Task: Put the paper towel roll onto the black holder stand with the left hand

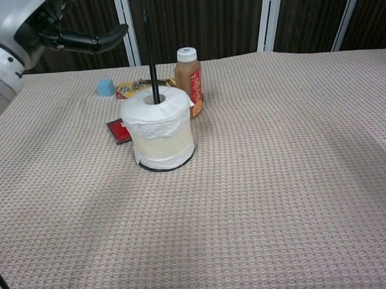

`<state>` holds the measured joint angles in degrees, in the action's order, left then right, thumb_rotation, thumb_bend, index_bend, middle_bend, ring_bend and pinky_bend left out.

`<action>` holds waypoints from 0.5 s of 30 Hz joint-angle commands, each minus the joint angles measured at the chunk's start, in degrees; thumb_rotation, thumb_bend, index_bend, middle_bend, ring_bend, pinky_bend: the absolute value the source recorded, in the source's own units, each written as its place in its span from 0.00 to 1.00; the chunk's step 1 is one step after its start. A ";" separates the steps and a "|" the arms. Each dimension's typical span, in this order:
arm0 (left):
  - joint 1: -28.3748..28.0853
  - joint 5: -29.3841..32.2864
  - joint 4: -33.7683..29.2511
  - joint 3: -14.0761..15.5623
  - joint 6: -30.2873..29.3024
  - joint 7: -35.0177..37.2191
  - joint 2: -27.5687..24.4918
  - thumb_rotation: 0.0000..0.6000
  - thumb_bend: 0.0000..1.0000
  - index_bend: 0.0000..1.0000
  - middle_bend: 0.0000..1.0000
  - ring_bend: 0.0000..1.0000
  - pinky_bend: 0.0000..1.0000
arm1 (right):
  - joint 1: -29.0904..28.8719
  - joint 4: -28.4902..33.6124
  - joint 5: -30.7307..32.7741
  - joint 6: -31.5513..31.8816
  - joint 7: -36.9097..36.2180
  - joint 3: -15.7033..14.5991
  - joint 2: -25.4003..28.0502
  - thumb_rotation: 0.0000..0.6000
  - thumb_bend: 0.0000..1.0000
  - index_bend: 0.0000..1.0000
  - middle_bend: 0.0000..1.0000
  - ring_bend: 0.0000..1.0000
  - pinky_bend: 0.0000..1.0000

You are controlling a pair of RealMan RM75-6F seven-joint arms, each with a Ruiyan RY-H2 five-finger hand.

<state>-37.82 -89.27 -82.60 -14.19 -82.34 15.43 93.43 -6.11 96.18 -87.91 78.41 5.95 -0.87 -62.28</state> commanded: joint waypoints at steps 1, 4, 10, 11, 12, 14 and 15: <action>5.26 -2.64 -3.34 4.92 -3.61 -2.65 -6.13 1.00 0.38 0.00 0.00 0.00 0.02 | 0.07 -0.03 -0.06 0.03 0.46 -0.11 -0.09 1.00 0.06 0.00 0.00 0.00 0.00; 11.49 -2.75 -3.39 11.26 -5.10 -5.81 -13.07 1.00 0.39 0.00 0.00 0.00 0.02 | 0.20 -0.14 -0.19 0.20 1.85 -0.24 -0.61 1.00 0.06 0.00 0.00 0.00 0.00; 23.59 2.44 6.28 18.58 -8.65 -12.77 -15.91 1.00 0.40 0.00 0.00 0.00 0.01 | 0.34 -0.28 -0.61 0.23 4.70 -0.63 -2.18 1.00 0.06 0.00 0.00 0.00 0.00; 24.48 4.07 6.88 18.88 -7.47 -16.58 -15.95 1.00 0.41 0.00 0.00 0.00 0.01 | 0.40 -0.30 -0.71 0.45 5.00 -0.60 -2.40 1.00 0.06 0.00 0.00 0.00 0.00; 24.68 4.16 6.15 19.58 -6.55 -20.13 -17.02 1.00 0.41 0.00 0.00 0.00 0.00 | 0.45 -0.36 -0.83 0.60 5.17 -0.60 -2.56 1.00 0.06 0.00 0.00 0.00 0.00; 24.93 3.96 4.68 19.50 -6.95 -21.72 -17.67 1.00 0.41 0.00 0.00 0.00 0.00 | 0.47 -0.41 -0.90 0.65 5.37 -0.63 -2.69 1.00 0.06 0.00 0.00 0.00 0.00; 25.01 3.93 4.29 19.45 -7.03 -22.00 -17.79 1.00 0.41 0.00 0.00 0.00 0.00 | 0.48 -0.42 -0.90 0.67 5.41 -0.63 -2.72 1.00 0.06 0.00 0.00 0.00 0.00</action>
<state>-14.44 -86.82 -76.31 3.31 -89.09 -1.12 77.24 -5.63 95.76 -88.80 79.07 11.34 -1.50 -64.98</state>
